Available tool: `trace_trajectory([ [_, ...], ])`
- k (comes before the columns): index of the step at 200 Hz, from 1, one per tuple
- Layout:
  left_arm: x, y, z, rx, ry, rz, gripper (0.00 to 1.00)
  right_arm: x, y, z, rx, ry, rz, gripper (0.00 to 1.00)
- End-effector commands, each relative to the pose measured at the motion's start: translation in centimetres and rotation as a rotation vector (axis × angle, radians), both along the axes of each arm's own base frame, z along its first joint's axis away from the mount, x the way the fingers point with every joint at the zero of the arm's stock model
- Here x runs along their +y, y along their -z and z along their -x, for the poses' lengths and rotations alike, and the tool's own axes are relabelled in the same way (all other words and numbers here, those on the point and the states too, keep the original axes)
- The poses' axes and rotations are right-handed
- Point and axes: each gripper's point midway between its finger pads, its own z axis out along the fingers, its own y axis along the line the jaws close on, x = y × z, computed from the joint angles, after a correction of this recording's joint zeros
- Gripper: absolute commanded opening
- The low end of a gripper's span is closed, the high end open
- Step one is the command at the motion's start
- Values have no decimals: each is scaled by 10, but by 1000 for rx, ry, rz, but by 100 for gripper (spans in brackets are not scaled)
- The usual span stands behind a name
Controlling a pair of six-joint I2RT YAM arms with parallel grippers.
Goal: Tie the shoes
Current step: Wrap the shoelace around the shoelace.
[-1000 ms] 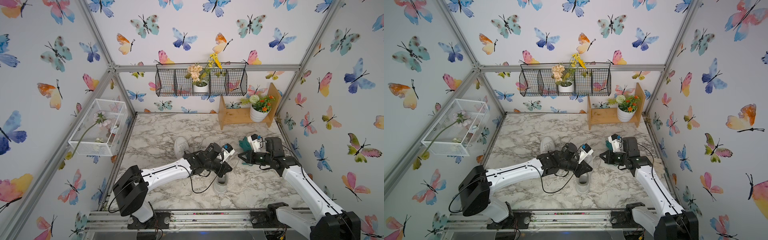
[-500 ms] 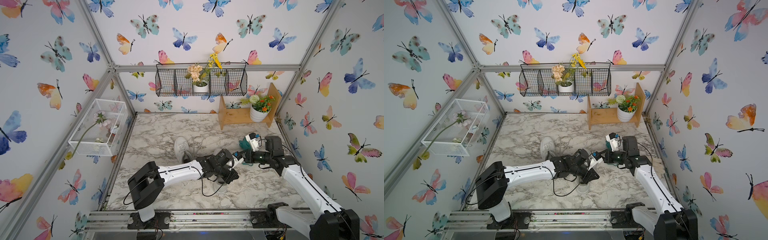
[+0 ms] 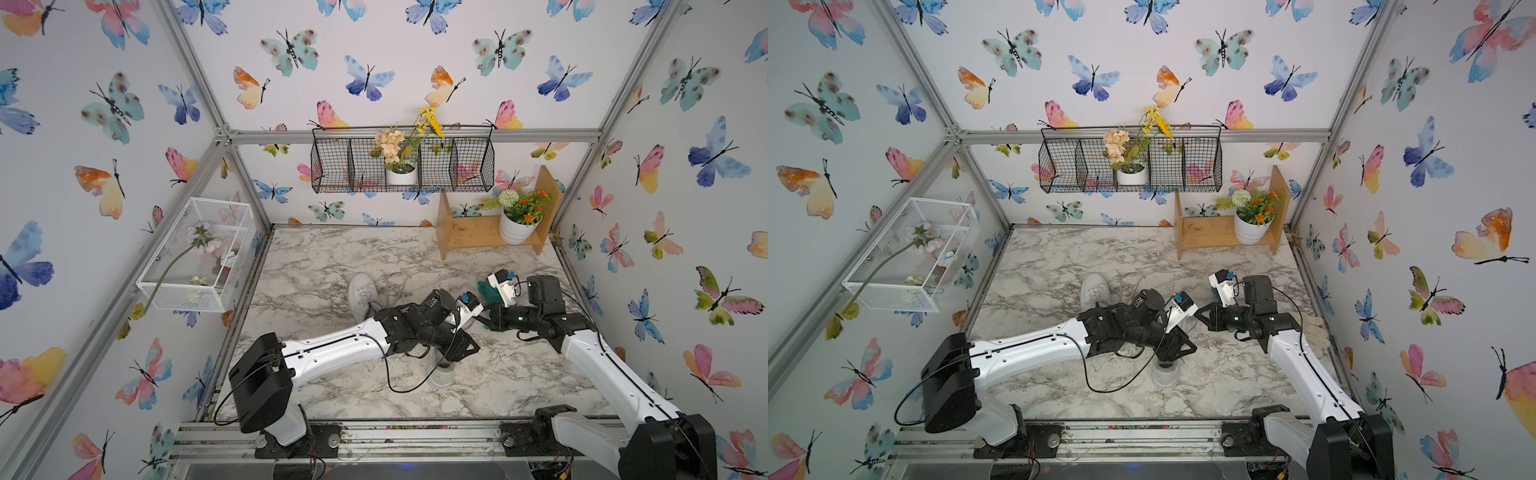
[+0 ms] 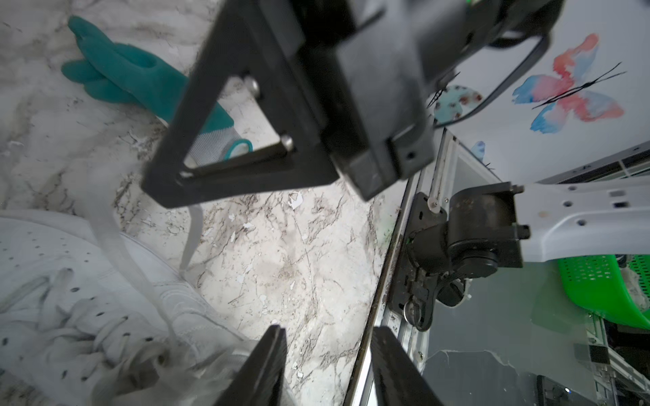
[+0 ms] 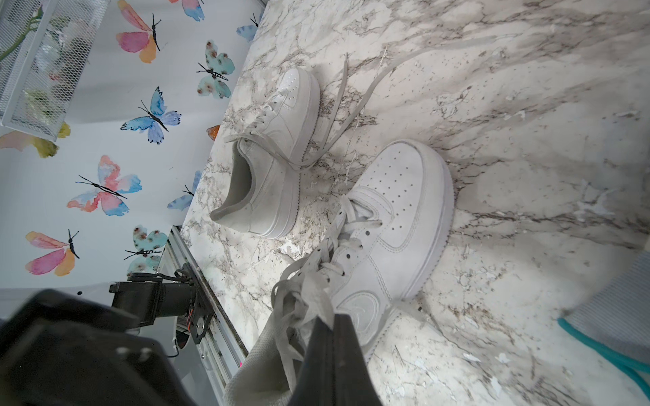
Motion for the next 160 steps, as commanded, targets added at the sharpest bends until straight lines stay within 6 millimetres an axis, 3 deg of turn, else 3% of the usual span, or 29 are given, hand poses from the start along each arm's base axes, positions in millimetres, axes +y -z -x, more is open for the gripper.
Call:
trace_trajectory([
  [1, 29, -16, -23, 8, -125, 8, 42, 4, -3, 4, -23, -42, -29, 2],
  [27, 62, 0, -54, 124, -259, -28, 31, 5, -5, 5, -30, -50, -36, 2],
  [52, 80, 23, -70, 211, -310, -56, 29, 6, -8, 5, -34, -53, -43, 2],
  [85, 72, 40, -72, 282, -272, -71, 32, 7, -10, 5, -35, -53, -48, 2],
  [160, 50, 60, -73, 355, -210, -75, 31, 7, -10, 6, -33, -52, -50, 2],
])
